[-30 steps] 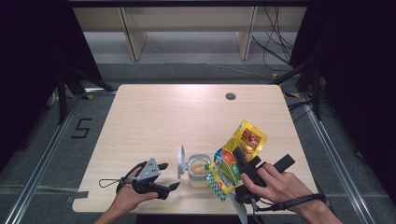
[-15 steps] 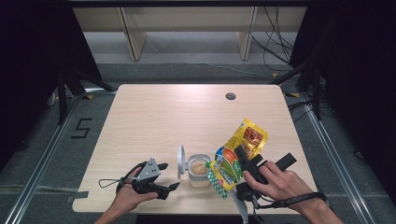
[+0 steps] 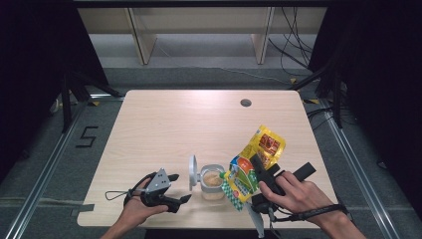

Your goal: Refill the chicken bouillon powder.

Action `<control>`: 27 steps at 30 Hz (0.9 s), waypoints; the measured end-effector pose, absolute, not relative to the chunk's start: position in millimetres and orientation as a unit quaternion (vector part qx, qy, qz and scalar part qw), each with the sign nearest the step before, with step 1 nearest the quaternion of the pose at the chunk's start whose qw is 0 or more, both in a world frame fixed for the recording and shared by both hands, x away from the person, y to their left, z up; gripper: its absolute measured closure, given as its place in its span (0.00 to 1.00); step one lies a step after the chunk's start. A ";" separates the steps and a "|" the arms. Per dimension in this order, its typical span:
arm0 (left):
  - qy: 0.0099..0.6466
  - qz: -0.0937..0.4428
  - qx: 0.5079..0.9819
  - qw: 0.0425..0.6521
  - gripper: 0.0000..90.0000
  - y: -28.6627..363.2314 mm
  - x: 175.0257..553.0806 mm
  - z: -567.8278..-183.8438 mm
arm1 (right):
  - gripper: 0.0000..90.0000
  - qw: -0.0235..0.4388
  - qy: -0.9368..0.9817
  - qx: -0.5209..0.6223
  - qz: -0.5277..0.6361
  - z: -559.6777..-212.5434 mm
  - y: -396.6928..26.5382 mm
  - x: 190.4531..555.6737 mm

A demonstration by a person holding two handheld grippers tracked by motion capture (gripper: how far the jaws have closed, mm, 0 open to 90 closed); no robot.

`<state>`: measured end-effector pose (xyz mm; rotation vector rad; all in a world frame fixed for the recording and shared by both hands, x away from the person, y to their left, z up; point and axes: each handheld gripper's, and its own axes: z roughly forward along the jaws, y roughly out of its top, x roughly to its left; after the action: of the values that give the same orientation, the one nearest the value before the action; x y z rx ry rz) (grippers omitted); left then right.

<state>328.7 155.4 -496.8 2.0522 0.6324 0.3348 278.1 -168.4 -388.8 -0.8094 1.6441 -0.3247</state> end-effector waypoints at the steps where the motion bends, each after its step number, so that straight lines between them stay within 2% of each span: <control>1: 0.258 0.134 0.833 0.471 0.21 154.8 329.0 -496.9 | 0.76 0.598 0.708 -0.348 -0.139 -388.8 -168.4 278.0; 27: 0.264 0.128 0.835 0.465 0.21 154.9 327.7 -497.4 | 0.77 0.600 0.726 -0.316 -0.115 -389.9 -172.1 285.9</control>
<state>327.7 154.9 -497.4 2.0514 0.6491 0.3137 285.9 -172.1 -389.9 -0.7318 1.6841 -0.2671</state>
